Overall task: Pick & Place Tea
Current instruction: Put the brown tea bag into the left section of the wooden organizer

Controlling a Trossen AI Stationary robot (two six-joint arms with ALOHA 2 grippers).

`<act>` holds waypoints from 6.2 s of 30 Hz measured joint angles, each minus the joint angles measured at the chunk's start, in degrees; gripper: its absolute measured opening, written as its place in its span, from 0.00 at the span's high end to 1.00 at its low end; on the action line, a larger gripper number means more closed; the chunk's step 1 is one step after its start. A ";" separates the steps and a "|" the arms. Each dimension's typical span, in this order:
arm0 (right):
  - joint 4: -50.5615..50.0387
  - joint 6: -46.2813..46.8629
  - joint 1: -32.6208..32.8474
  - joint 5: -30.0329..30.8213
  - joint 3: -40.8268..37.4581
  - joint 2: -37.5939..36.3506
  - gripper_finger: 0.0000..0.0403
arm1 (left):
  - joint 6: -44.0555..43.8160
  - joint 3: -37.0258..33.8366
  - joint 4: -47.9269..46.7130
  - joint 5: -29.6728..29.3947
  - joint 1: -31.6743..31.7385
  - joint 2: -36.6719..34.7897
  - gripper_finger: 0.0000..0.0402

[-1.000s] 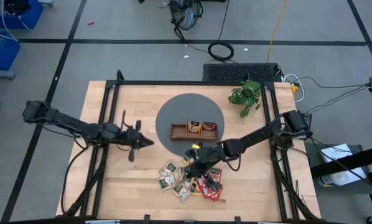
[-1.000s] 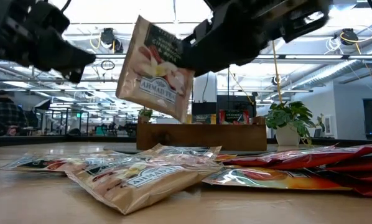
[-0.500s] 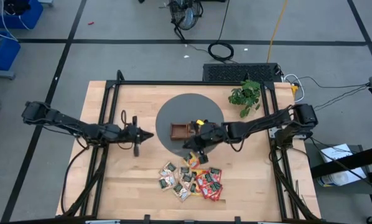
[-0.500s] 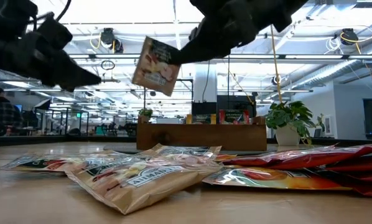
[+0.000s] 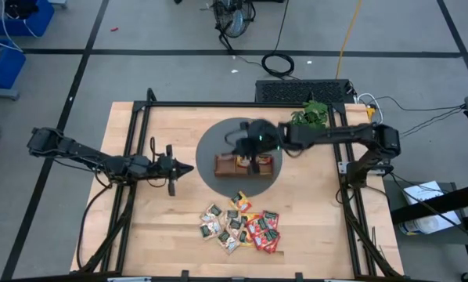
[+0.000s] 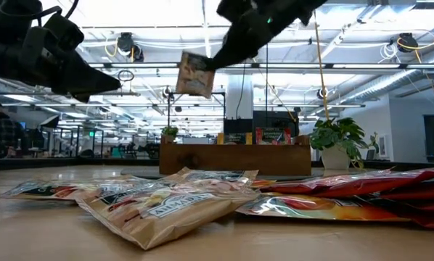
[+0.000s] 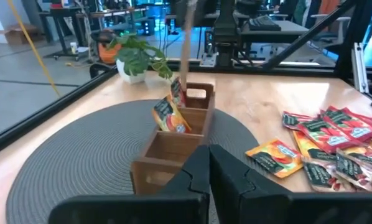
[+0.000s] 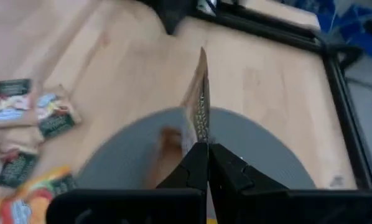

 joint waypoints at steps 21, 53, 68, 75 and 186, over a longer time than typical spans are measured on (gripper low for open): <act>0.18 4.14 -4.77 -6.42 2.23 10.06 1.00 | 1.58 0.00 -0.69 -0.34 0.00 0.00 0.92; -25.58 3.39 -3.44 -1.27 18.42 11.99 1.00 | 1.75 0.00 -1.47 -0.48 0.02 0.00 0.92; -47.39 3.13 0.45 2.93 41.54 30.01 1.00 | 1.58 0.00 -2.50 -0.51 0.08 0.00 0.92; -50.58 3.46 0.36 3.04 41.58 31.37 1.00 | 1.09 0.00 -3.78 -0.51 0.07 0.00 0.92; 30.25 14.59 9.77 4.27 -20.17 -4.57 0.57 | 7.37 36.30 -26.76 -3.41 -0.32 29.68 0.99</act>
